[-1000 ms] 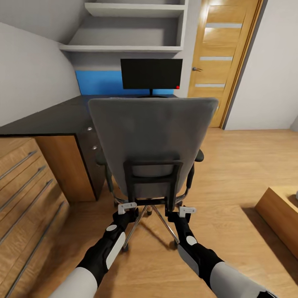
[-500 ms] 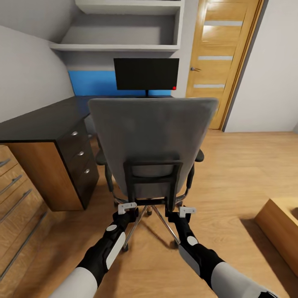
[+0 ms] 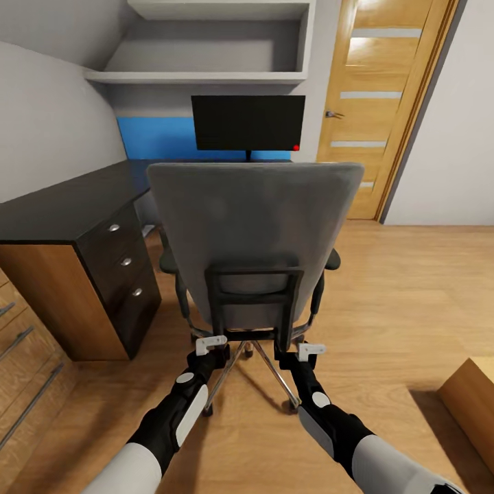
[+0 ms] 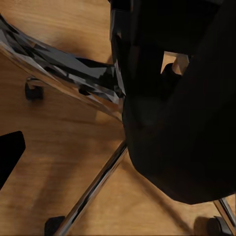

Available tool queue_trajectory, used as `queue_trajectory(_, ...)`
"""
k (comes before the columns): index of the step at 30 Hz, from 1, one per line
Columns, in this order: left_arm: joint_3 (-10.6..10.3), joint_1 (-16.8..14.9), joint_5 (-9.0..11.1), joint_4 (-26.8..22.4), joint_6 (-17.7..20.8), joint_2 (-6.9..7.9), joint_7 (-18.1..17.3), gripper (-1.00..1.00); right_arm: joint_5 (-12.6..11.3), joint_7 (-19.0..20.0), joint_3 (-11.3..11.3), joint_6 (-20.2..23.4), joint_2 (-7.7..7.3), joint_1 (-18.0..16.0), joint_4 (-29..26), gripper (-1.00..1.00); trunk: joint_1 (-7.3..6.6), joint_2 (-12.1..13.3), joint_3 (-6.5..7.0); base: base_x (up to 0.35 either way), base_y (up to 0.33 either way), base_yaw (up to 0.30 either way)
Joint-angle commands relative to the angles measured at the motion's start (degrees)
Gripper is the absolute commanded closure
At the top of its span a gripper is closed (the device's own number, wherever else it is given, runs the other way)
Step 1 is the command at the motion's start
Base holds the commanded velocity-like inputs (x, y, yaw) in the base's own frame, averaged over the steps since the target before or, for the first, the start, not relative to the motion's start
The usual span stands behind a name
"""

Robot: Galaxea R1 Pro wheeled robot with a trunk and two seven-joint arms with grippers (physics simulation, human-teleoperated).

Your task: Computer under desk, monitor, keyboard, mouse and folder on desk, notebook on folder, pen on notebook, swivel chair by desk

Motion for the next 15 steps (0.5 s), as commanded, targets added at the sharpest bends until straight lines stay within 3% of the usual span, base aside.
queue_trajectory(1,0.0,0.0,-0.4,-0.2,0.4,0.11,0.8,-1.0,-1.2,-3.2,-0.1,-0.6,-0.07,-0.1,0.0,-1.0,0.02,0.0,-0.04,0.266,-0.007,0.003)
queue_trajectory(7,0.1,0.0,-0.4,-0.2,0.4,0.11,0.8,-1.0,-1.2,-3.3,0.0,-0.6,0.09,-0.1,0.0,-1.0,0.02,0.0,-0.04,0.269,-0.002,0.028)
queue_trajectory(15,0.1,0.0,-0.3,-0.2,0.4,0.13,0.8,-1.0,-1.3,-3.3,0.0,-0.6,0.21,-0.1,0.0,-1.0,0.02,0.0,-0.04,0.26,0.0,0.184)
